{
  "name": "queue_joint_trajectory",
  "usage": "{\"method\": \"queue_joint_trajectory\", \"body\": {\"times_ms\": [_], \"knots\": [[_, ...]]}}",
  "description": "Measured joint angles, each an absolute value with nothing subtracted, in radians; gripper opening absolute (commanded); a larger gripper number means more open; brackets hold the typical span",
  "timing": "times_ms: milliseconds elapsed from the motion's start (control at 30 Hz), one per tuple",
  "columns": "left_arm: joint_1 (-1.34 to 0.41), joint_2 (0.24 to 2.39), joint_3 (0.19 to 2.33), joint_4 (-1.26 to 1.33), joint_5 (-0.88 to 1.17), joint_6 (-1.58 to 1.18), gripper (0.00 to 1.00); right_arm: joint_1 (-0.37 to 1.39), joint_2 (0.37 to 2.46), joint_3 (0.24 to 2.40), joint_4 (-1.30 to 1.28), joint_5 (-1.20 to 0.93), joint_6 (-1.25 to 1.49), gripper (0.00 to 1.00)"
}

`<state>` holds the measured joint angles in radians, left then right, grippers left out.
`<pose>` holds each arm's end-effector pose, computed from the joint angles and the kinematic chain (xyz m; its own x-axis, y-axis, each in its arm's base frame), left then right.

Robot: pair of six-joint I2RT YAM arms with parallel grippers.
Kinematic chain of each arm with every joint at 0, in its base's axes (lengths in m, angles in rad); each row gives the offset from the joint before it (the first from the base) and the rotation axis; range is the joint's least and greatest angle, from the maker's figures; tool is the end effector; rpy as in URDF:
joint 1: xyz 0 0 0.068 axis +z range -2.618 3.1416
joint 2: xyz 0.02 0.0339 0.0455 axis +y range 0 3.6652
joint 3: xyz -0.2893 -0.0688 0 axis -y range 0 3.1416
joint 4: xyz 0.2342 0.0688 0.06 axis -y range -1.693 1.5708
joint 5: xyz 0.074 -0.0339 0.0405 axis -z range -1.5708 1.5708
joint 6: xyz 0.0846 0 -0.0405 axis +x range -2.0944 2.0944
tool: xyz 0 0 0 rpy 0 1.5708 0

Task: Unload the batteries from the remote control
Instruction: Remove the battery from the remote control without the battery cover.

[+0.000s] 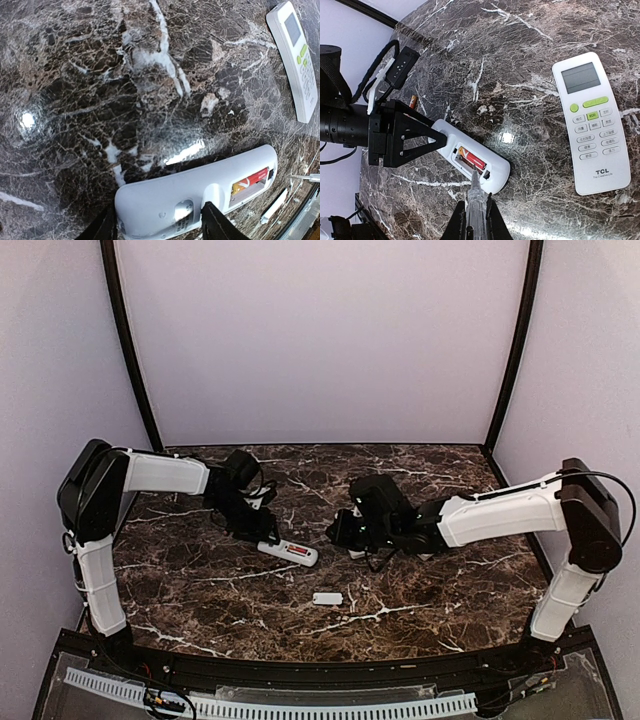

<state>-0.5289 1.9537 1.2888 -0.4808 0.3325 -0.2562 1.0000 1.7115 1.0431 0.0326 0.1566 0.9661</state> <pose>0.3426 -0.2322 0.1443 -0.9112 0.2551 -0.3236 0.3745 0.8402 -0.3922 0.2317 0.3365 0.2083 -0.8104 0.2418 -0.5336 -0.1700 0.7745 0.6093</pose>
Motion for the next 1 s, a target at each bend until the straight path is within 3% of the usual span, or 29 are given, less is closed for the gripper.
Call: {"method": "queue_joint_trajectory", "body": {"times_ms": [1000], "knots": [[-0.537, 1.961, 1.307, -0.5, 0.296, -0.244, 0.54, 1.002, 1.756, 1.049, 0.038, 0.136, 1.01, 0.0]]}}
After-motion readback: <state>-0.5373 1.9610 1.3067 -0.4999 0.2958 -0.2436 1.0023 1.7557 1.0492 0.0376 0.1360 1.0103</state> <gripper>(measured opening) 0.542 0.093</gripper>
